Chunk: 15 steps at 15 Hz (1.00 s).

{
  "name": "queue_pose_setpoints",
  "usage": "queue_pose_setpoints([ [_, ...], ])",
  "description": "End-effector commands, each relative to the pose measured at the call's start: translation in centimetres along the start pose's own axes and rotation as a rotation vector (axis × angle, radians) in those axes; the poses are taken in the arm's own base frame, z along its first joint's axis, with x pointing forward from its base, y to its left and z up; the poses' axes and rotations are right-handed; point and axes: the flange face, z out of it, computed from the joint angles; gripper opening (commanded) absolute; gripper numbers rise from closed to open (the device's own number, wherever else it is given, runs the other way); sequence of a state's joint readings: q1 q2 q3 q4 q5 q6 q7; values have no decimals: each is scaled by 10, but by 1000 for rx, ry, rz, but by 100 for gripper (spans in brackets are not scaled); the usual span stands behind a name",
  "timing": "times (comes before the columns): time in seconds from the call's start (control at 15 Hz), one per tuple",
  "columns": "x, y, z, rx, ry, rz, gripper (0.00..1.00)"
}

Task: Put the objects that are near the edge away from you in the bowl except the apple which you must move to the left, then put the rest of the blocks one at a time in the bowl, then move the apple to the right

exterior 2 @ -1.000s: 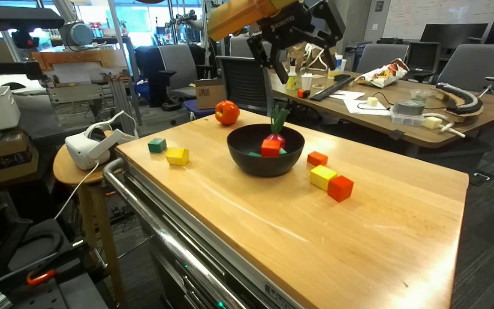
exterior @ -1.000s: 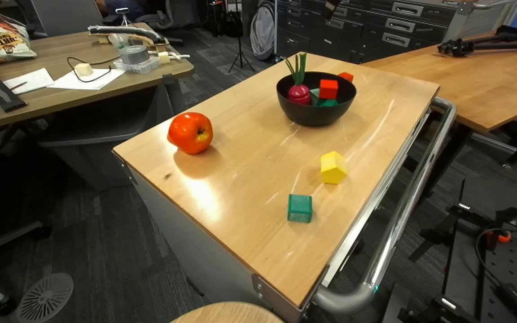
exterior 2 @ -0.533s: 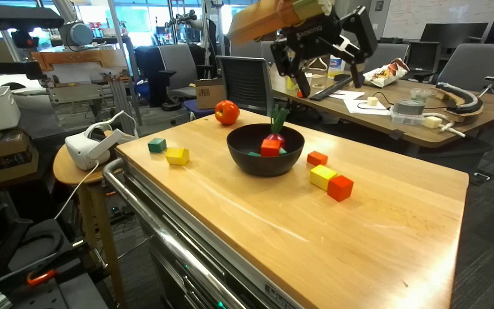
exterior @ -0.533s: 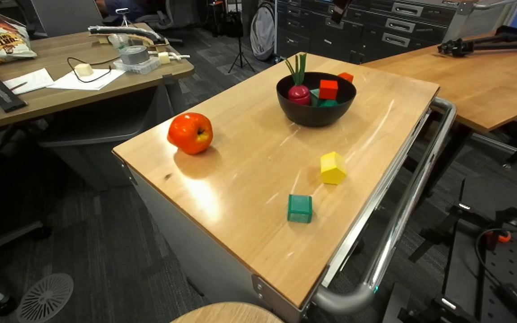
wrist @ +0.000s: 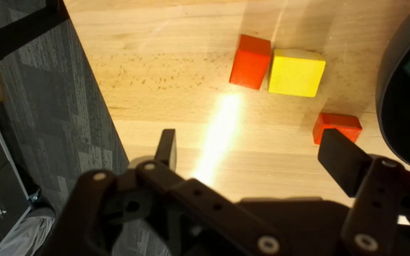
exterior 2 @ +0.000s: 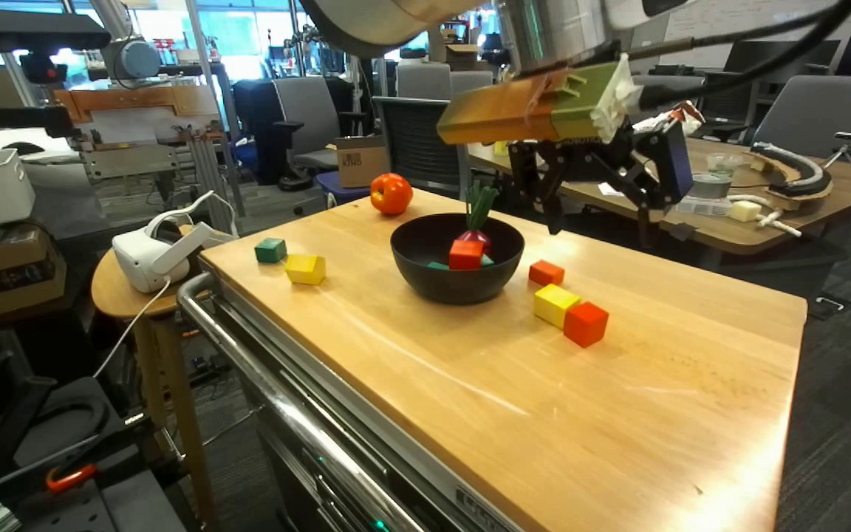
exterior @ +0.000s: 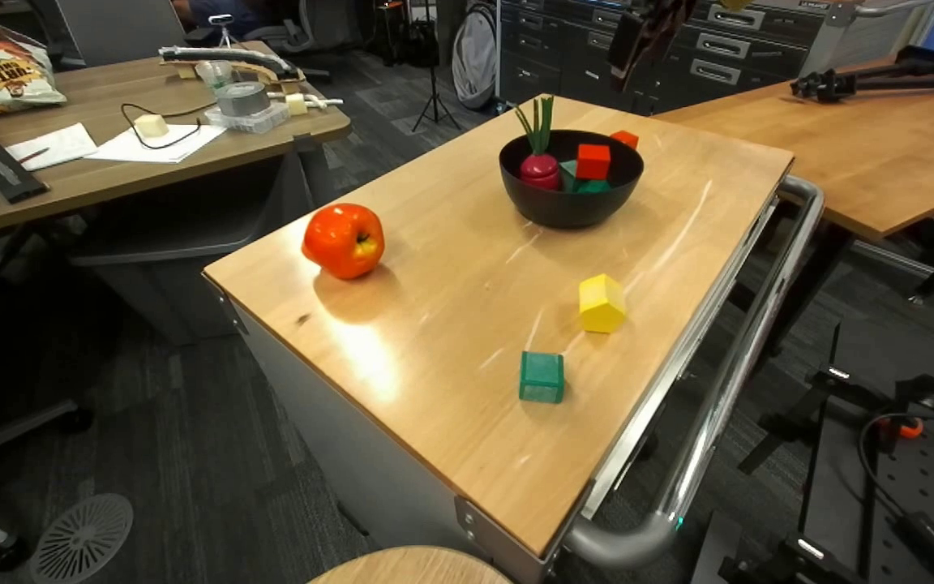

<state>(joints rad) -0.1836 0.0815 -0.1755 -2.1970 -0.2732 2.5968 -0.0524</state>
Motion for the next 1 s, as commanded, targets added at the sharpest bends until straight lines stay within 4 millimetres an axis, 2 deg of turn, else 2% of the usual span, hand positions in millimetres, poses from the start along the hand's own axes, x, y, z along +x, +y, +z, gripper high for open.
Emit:
queue_pose_setpoints([
  [0.0, 12, 5, 21, 32, -38, 32, 100],
  [0.4, 10, 6, 54, 103, -117, 93, 100],
  [0.93, 4, 29, 79, 109, -161, 190, 100],
])
